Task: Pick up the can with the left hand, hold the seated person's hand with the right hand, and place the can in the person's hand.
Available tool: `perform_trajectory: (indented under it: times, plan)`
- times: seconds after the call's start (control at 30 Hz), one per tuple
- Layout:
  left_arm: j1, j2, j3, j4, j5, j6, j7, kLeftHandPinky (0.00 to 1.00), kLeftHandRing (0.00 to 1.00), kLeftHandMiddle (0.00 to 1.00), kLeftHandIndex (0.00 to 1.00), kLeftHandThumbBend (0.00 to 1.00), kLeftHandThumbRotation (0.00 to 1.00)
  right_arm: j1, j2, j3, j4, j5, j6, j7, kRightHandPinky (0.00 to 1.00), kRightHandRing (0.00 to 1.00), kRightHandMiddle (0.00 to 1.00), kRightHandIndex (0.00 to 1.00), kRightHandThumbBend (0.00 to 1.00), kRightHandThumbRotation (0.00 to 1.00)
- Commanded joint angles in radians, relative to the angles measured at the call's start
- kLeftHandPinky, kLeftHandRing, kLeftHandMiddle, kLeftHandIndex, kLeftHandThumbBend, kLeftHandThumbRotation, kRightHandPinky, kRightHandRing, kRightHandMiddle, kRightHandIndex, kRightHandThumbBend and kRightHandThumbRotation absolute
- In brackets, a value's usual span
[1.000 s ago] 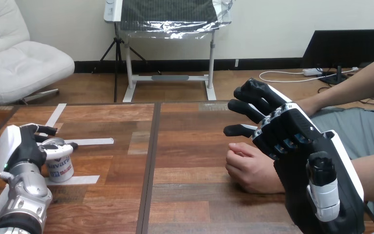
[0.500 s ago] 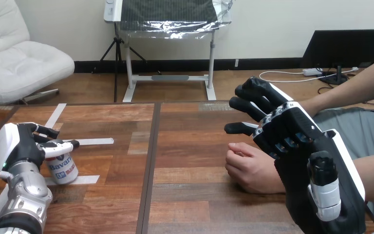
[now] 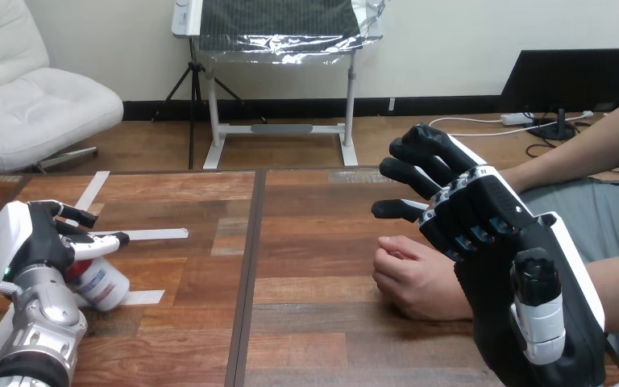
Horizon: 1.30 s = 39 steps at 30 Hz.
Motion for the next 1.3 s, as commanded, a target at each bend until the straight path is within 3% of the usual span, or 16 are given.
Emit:
perform_trajectory:
  times: [0.0, 1.27]
  plan:
    - [-0.056, 0.018, -0.012, -0.015, 0.019, -0.037, 0.012, 0.3, 0.37, 0.43, 0.47, 0.77, 0.0, -0.062, 0.004, -0.016, -0.043, 0.008, -0.006, -0.004, 0.72, 0.86, 0.87, 0.86, 0.84, 0.82]
    - [-0.052, 0.024, -0.018, -0.019, 0.041, -0.054, 0.001, 0.32, 0.39, 0.44, 0.47, 0.78, 0.0, -0.065, 0.009, -0.02, -0.038, 0.0, -0.012, -0.011, 0.72, 0.86, 0.87, 0.86, 0.85, 0.83]
